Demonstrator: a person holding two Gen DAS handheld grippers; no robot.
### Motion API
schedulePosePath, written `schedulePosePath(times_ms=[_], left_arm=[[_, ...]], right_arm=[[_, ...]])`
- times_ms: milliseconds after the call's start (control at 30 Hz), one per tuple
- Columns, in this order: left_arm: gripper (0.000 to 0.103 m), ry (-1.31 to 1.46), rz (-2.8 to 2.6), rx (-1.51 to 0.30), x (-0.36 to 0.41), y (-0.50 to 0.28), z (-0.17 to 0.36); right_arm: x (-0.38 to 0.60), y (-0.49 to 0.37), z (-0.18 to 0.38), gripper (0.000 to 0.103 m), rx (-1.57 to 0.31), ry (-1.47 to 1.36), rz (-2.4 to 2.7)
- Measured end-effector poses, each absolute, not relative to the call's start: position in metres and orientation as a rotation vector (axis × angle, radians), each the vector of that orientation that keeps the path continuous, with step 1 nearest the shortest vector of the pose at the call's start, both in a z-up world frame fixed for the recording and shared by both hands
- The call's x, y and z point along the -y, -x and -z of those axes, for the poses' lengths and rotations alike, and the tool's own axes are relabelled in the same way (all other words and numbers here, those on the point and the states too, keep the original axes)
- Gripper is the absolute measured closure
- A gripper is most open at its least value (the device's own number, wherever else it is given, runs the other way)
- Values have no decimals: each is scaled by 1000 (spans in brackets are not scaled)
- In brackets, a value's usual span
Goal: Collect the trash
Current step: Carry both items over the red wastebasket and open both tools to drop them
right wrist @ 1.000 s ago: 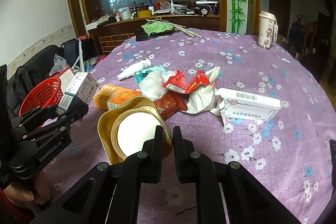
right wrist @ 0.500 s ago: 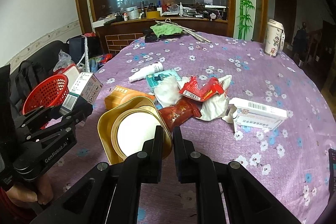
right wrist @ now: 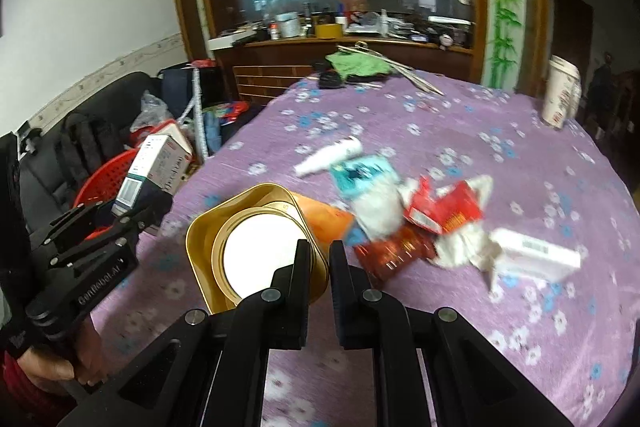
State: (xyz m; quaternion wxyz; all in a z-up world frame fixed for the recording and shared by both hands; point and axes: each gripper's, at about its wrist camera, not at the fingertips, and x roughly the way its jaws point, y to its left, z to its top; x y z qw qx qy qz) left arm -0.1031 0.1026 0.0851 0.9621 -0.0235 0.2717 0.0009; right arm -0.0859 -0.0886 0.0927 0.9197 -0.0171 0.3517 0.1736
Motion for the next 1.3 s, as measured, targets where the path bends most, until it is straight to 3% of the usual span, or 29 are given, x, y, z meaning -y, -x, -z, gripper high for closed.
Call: schedulePosePath(times_ms=[400,700,767,800,933,1100,1300], left_arm=[[69,184,-234,-592,-242,98,-84],[69,249,-293,-664,-309,83,-59],[56,265,-284,-656,-313,85,-61],[44,270,-286,-650,-315,85,-62],[43,243,-289,-613,-307,95,-70],[43,216,-224,-609,-280,95,-79],[41,156,-110,-624,-219,87,-86]], right_arm=[[-36,36,-116,92,-762,97,-587],[-152,-5,-95,90,-817,143,-698],[-165,-11,-90,81,-813,145,-701],[-167,-13,-89,79,-808,139,-690],[-143,-7,-99,79,-770,93,-677],[-95,11,-109,71,-724,88,-608],[-8,37,-103,70,-729,13,-551]])
